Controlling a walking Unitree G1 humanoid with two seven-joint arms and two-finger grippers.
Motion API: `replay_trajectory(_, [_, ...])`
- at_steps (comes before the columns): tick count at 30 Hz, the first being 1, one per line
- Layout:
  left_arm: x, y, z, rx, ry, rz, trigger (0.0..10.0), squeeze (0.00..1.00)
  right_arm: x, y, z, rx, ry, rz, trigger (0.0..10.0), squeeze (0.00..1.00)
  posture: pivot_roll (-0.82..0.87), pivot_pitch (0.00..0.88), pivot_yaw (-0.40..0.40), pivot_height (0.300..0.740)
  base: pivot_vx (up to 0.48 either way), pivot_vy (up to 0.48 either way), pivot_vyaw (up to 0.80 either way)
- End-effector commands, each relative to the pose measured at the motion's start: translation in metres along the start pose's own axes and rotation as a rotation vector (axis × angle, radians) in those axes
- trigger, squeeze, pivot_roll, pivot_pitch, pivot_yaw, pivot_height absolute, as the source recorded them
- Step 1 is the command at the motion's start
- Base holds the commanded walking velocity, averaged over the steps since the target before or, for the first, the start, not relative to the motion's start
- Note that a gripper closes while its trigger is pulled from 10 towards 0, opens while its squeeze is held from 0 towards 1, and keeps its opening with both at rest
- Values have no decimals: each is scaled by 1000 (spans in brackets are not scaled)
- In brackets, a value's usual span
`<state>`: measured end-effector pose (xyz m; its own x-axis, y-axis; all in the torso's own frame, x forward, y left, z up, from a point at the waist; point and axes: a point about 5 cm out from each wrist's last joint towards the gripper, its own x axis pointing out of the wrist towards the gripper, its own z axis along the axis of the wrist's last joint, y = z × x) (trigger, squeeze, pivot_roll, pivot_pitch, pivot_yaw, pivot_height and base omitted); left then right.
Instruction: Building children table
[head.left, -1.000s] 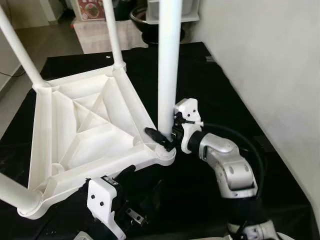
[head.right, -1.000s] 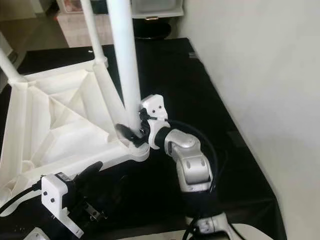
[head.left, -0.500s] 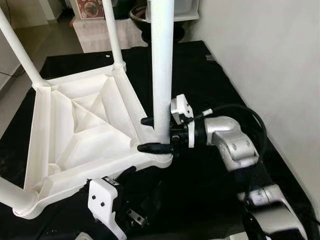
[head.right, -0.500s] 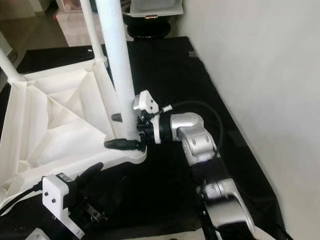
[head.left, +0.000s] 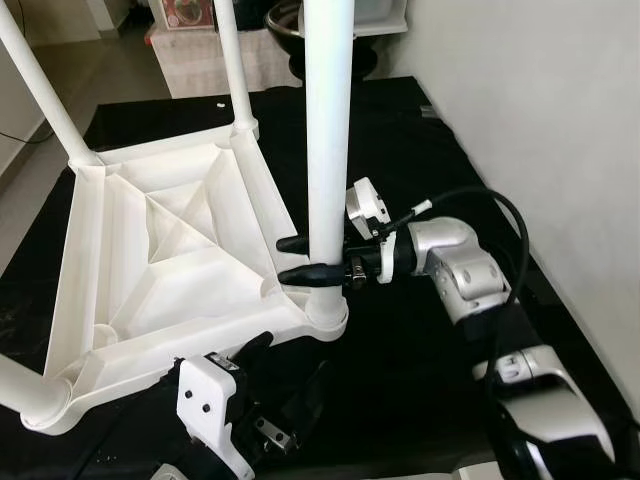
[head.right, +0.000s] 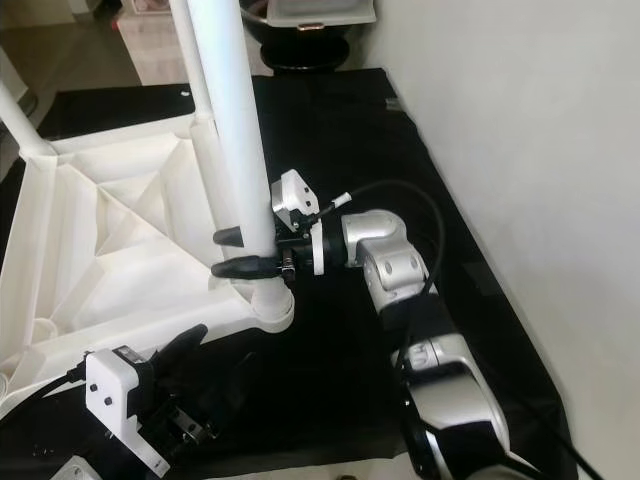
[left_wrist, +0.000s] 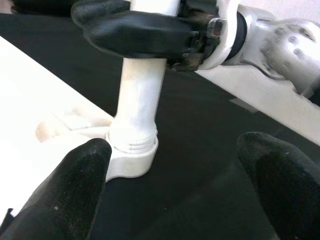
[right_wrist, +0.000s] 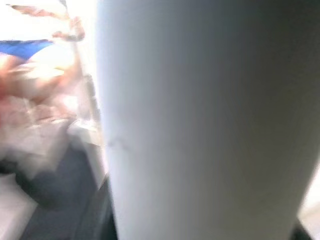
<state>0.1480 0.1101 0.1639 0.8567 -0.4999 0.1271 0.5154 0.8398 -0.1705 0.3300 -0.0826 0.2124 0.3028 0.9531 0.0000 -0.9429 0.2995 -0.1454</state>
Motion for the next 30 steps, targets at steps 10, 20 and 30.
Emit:
replay_trajectory(10, [0,2,-4,-6,21,-10,10000,0,-15,28,-32,38,135,-724,0,0,24,142,7,740,0,0,0])
replay_trajectory(20, [0,2,-5,-5,16,5,10000,0,4,30,-13,95,68,-553,10000,0,30,130,-8,740,0,0,0])
replay_trajectory(30, [0,0,-5,-9,18,-1,10000,0,9,26,1,-37,35,72,10000,1000,37,130,-2,740,0,0,0])
